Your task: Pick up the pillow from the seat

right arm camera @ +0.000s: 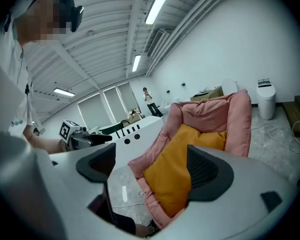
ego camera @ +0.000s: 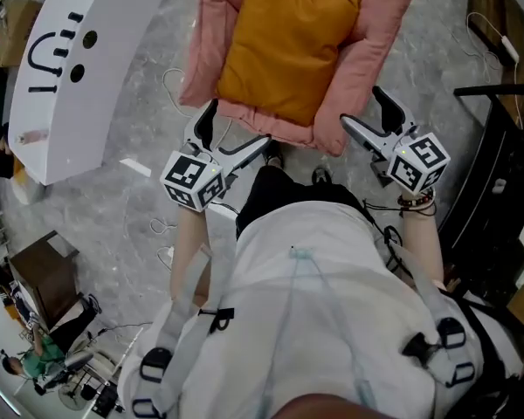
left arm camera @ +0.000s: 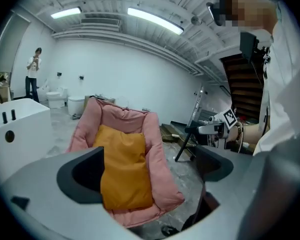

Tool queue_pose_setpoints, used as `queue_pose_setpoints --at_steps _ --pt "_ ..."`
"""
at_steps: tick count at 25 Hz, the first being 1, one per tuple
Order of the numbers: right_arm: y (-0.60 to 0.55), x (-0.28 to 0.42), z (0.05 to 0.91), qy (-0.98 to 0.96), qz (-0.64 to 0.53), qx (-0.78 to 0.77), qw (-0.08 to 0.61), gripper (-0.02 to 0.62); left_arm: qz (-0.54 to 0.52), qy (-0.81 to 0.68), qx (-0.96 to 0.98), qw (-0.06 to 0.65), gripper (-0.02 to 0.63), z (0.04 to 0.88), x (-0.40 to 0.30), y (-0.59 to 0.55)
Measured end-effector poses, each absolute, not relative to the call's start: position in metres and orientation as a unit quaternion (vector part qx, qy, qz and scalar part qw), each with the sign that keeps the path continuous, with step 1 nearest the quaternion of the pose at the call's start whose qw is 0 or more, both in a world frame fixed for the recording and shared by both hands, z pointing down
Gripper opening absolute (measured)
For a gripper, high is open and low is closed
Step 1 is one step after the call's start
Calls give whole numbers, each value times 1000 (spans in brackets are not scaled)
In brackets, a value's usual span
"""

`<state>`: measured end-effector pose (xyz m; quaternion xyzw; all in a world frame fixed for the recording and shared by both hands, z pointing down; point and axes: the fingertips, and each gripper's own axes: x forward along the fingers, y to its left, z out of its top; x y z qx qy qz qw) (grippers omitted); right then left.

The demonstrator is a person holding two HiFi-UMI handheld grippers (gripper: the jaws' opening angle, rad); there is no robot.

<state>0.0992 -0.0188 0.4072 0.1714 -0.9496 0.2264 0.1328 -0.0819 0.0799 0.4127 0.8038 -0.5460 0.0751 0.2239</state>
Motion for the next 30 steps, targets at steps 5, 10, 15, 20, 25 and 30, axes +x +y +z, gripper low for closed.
queue_pose_setpoints --at_steps 5,10,15,20,25,30 --pt "-59 51 440 -930 268 208 143 426 108 -506 817 254 575 436 -155 31" --pt "-84 42 498 -892 364 223 148 426 154 -446 825 311 578 488 -188 -7" --pt "-124 49 560 -871 379 256 179 426 180 -424 813 356 578 557 -206 -56" --pt "-176 42 633 -843 441 272 145 426 177 -412 795 409 578 634 -217 -112" --pt "-193 45 716 -816 464 289 188 426 181 -412 769 455 578 704 -225 -151" --pt "-194 36 749 -815 472 273 198 426 194 -387 771 468 578 746 -223 -162"
